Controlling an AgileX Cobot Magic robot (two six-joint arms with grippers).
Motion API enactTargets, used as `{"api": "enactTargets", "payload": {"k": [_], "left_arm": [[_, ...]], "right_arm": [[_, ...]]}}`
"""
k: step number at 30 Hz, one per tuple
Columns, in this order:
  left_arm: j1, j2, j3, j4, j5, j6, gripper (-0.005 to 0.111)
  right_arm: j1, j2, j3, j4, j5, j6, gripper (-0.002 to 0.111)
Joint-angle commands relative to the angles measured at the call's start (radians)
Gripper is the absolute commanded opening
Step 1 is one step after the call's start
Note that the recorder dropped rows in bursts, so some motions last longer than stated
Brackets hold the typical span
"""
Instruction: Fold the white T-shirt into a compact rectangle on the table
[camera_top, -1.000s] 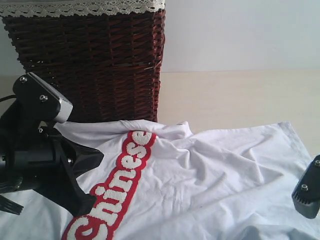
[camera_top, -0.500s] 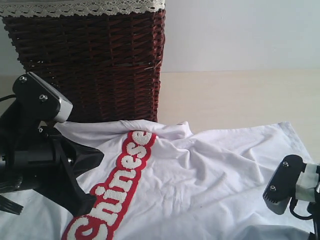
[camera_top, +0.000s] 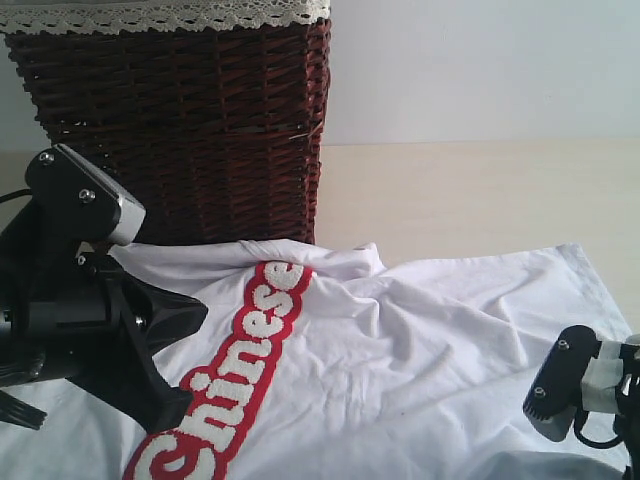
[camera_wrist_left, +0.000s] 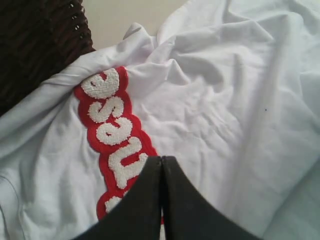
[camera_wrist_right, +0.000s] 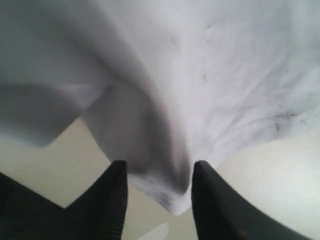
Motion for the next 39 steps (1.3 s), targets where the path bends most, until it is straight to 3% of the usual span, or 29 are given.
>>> {"api": "enactTargets", "payload": {"k": [1,5,11,13,15,18,21,27,34,39], "left_arm": [[-0.005,-0.005,0.003,-0.003,-0.006,-0.003,0.0],[-0.005,-0.005,0.003,-0.003,-0.006,-0.003,0.0],[-0.005,-0.005,0.003,0.0,-0.004,-0.003,0.0],[-0.005,-0.003,0.003,0.0,-0.004,-0.003,0.0],[-0.005,-0.003,0.003,0.002,-0.004,-0.003,0.0],[-0.005,-0.001,0.003,0.004,-0.004,-0.003,0.0],[-0.005,-0.001,0.003,0.004,-0.004,-0.003,0.0],[-0.005,-0.001,0.003,0.004,-0.002,-0.003,0.0],[-0.005,-0.001,0.003,0.004,-0.002,-0.003,0.0],[-0.005,-0.001,0.003,0.004,-0.002,-0.003,0.0]], "right_arm": [[0.0,0.001,-0.075,-0.026,0.067,0.005,0.018],[0.0,0.001,-0.174,-0.028,0.116,-0.022,0.0],[0.0,0.001,-0.2,0.088,0.141,-0.041,0.001],[0.0,0.001,-0.196,0.184,0.16,-0.122,0.009],[0.0,0.001,-0.177,0.254,0.163,-0.211,0.027],[0.0,0.001,-0.107,0.211,0.075,-0.21,0.054],[0.0,0.007,-0.034,0.127,-0.018,-0.158,0.059],[0.0,0.011,-0.036,0.086,-0.033,-0.113,0.049],[0.0,0.081,-0.032,-0.07,-0.055,0.086,0.021],[0.005,0.109,-0.068,0.025,-0.027,-0.033,0.014]]}}
